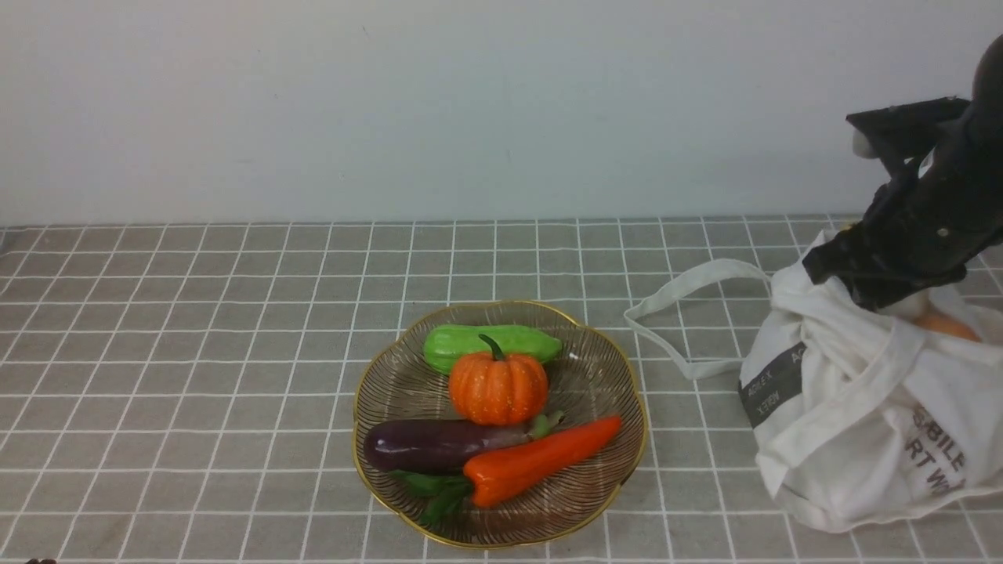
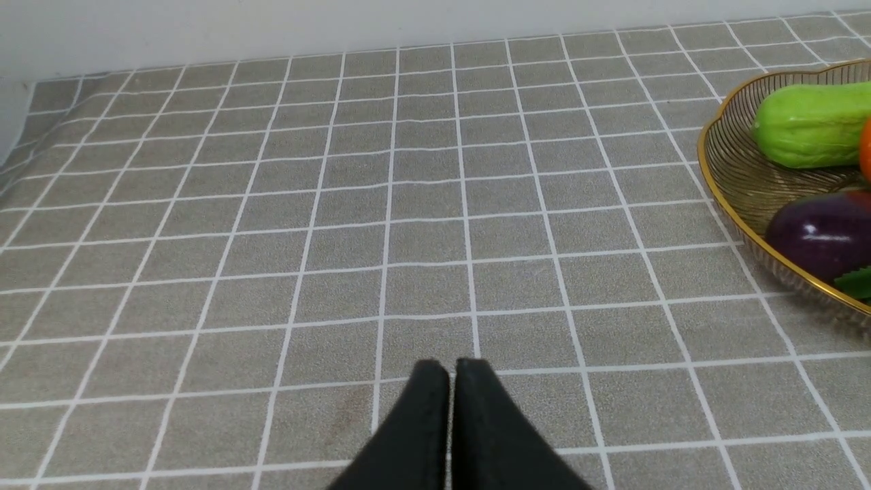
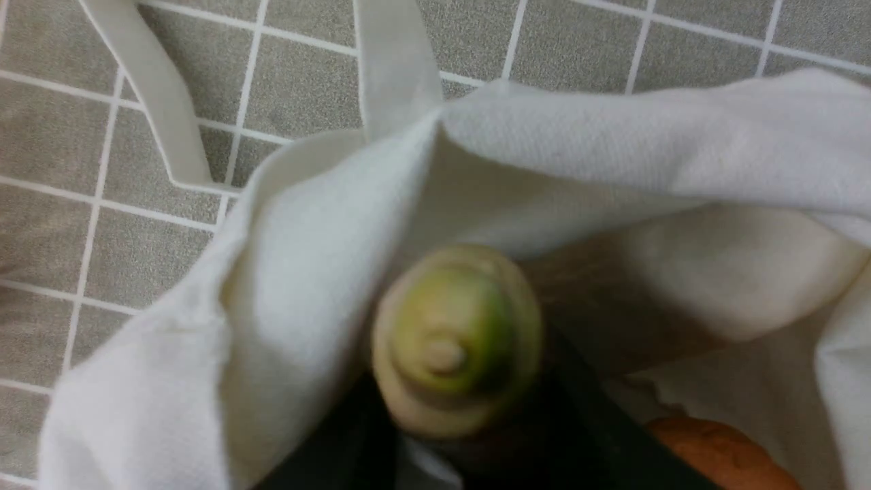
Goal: Take vegetables from bag on grey coffee tablecloth place on plate.
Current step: 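Reach into the white cloth bag and grasp a vegetable inside with the right gripper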
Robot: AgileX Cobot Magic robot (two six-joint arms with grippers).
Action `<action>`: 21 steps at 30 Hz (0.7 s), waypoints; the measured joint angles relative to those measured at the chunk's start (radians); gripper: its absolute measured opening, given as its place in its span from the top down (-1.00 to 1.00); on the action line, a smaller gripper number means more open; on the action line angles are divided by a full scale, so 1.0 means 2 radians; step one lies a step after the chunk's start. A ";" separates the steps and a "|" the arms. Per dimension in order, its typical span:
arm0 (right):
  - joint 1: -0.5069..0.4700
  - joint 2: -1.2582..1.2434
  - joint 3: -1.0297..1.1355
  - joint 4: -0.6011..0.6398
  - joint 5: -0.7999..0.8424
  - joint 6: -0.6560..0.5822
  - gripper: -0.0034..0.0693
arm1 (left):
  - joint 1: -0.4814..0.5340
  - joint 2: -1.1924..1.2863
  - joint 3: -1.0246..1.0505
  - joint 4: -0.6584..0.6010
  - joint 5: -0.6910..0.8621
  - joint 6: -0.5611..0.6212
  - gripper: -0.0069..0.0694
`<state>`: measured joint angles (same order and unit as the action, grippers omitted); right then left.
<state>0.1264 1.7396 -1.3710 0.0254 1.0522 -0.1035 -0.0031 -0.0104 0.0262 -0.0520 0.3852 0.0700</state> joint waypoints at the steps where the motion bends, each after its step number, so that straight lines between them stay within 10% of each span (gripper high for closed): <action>1: 0.000 0.000 0.000 0.000 -0.001 0.000 -0.04 | 0.000 0.000 0.000 0.000 0.000 0.000 0.83; 7: 0.000 0.000 -0.001 0.000 -0.018 0.000 -0.44 | 0.000 0.000 0.000 0.000 0.000 0.000 0.83; 21: 0.000 0.000 -0.001 -0.072 -0.066 0.056 -0.49 | 0.000 0.000 0.000 0.000 0.000 0.000 0.83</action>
<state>0.1264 1.7396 -1.3736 -0.1186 0.9208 0.0086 -0.0031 -0.0104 0.0262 -0.0520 0.3852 0.0700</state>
